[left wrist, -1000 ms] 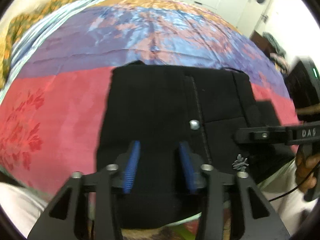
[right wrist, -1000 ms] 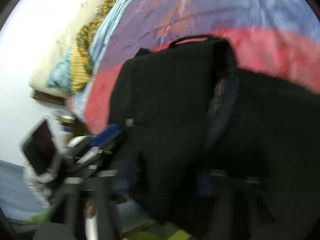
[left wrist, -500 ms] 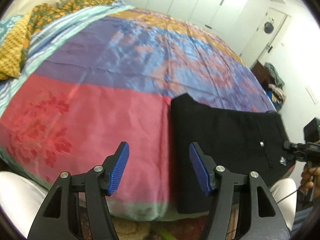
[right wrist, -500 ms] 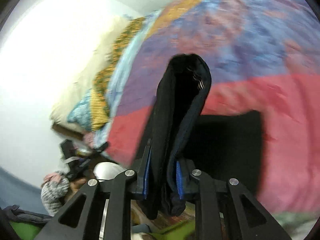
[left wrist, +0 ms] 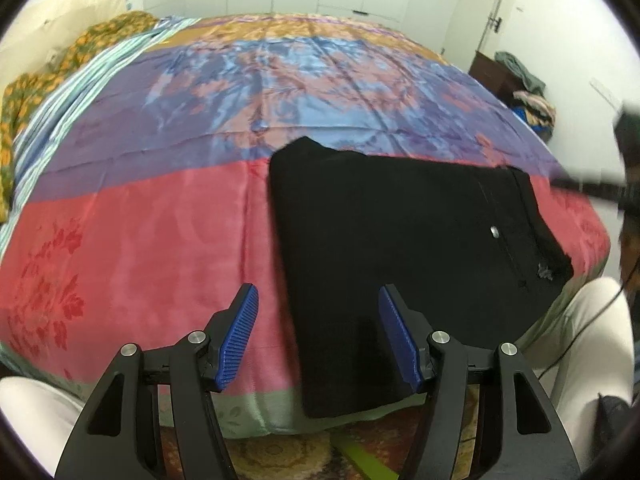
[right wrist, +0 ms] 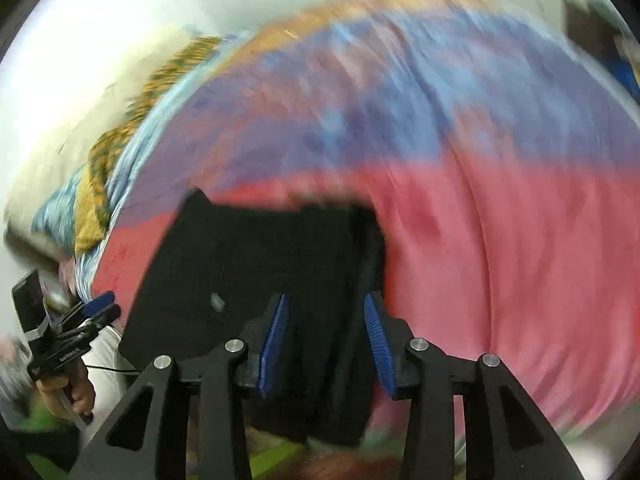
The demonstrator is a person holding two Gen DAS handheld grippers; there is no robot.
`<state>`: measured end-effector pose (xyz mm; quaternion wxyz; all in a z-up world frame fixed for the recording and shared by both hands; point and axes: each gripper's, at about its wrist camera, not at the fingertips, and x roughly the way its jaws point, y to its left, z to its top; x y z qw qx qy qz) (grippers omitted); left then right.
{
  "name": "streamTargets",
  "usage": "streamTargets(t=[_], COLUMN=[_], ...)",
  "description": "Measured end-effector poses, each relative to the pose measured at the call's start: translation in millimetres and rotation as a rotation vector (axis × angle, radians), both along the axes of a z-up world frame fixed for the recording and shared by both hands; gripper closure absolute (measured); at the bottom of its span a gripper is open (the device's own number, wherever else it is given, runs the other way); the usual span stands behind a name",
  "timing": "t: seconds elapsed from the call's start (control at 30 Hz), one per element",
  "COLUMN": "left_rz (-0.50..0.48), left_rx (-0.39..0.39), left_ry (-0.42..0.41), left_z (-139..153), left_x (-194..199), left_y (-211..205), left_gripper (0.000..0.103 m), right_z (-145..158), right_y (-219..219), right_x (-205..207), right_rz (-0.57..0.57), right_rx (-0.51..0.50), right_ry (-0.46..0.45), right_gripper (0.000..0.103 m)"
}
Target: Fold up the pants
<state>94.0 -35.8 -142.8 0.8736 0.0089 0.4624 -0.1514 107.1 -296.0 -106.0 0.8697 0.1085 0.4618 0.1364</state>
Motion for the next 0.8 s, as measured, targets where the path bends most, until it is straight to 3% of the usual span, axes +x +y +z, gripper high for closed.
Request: streamTargets(t=[0.07, 0.13, 0.17, 0.23, 0.3, 0.43, 0.57, 0.67, 0.7, 0.8], left_rz=[-0.024, -0.055, -0.064, -0.069, -0.061, -0.041, -0.028, -0.022, -0.021, -0.025], left_rx=[0.013, 0.053, 0.075, 0.089, 0.094, 0.097, 0.099, 0.104, 0.1, 0.105], left_ry=[-0.006, 0.003, 0.012, 0.022, 0.027, 0.033, 0.044, 0.048, 0.052, 0.065], left_z=[-4, -11, -15, -20, -18, -20, -22, -22, -23, -26], left_x=[-2, -3, -4, -4, -4, -2, -1, 0, 0, 1], left_y=[-9, -20, -24, -26, -26, -25, -26, -27, -27, -28], left_gripper=[0.038, 0.038, 0.038, 0.038, 0.038, 0.038, 0.038, 0.038, 0.038, 0.037], right_z=[11, 3, -10, -59, -73, -32, 3, -6, -23, -54], right_y=[14, 30, 31, 34, 33, 46, 70, 79, 82, 82], right_x=[14, 29, 37, 51, 48, 19, -42, -68, -73, -79], right_rz=[0.047, 0.09, 0.094, 0.065, 0.062, 0.066, 0.145, 0.172, 0.158, 0.127], right_rx=[0.03, 0.062, 0.033, -0.049, -0.058, -0.106, -0.135, -0.144, -0.196, -0.219], right_ry=[-0.047, -0.073, -0.055, 0.075, 0.073, -0.02, -0.073, -0.031, 0.019, 0.081], right_gripper=[0.062, 0.062, 0.062, 0.062, 0.063, 0.063, 0.063, 0.063, 0.063, 0.063])
